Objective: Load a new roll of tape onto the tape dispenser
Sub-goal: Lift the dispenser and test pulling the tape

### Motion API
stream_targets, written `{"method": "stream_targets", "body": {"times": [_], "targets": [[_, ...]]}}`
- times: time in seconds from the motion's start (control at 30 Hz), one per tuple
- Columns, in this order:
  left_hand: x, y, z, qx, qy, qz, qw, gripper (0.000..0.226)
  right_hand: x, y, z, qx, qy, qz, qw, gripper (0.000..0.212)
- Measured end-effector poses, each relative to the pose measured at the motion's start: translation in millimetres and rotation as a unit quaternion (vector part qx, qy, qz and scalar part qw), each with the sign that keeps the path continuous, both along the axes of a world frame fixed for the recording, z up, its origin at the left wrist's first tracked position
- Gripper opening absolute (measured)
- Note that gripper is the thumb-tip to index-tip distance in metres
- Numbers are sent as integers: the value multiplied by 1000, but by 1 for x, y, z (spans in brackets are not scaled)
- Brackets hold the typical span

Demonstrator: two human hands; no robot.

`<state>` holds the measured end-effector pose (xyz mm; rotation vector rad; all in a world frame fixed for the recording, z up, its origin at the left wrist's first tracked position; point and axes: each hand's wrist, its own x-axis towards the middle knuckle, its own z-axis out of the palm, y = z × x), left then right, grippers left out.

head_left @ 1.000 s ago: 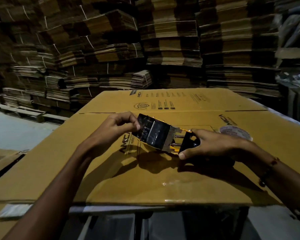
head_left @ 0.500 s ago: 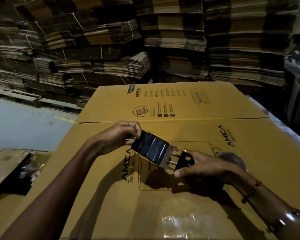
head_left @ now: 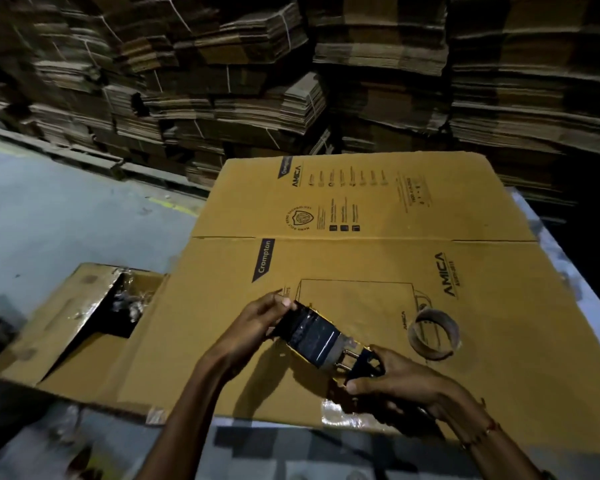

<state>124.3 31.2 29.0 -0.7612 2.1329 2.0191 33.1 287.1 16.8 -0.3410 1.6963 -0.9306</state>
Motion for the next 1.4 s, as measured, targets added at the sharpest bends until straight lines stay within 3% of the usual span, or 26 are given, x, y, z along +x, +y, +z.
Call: {"method": "stream_targets", "body": {"times": [0.1, 0.17, 0.27, 0.43, 0.63, 0.77, 0.83, 0.9, 1.03, 1.17, 1.27, 1.4], "targets": [[26, 20, -8, -19, 28, 99, 994, 23, 15, 8, -8, -20, -29, -35, 999, 72], [44, 38, -16, -130, 56, 163, 977, 9, 23, 11, -12, -44, -57, -68, 995, 63], [69, 63, -19, -356, 120, 108, 920, 16, 34, 12, -16, -71, -80, -122, 987, 44], [65, 81, -13, -447, 139, 6, 884, 34, 41, 11, -21, -51, -83, -162, 982, 38], [33, 56, -10, -407, 111, 27, 907, 38, 49, 7, -25, -62, -92, -182, 977, 48], [17, 31, -16, -279, 54, 62, 957, 25, 60, 0, -22, -71, -103, -195, 973, 57], [10, 17, -13, -201, 28, 39, 978, 27, 65, -6, -18, -73, -109, -202, 971, 57], [4, 5, -8, -180, 24, 3, 983, 26, 70, -12, -14, -65, -111, -210, 969, 56], [1, -13, -3, -253, 99, -25, 962, 20, 84, -28, -13, -42, -107, -260, 959, 52], [15, -7, -3, -368, 222, -72, 900, 22, 97, -49, -16, -40, -93, -328, 939, 41], [23, 1, -7, -411, 241, -137, 868, 35, 104, -63, -13, -64, -84, -357, 928, 35], [16, -12, -13, -407, 242, -164, 865, 43, 114, -78, -8, -70, -75, -390, 915, 40]]}}
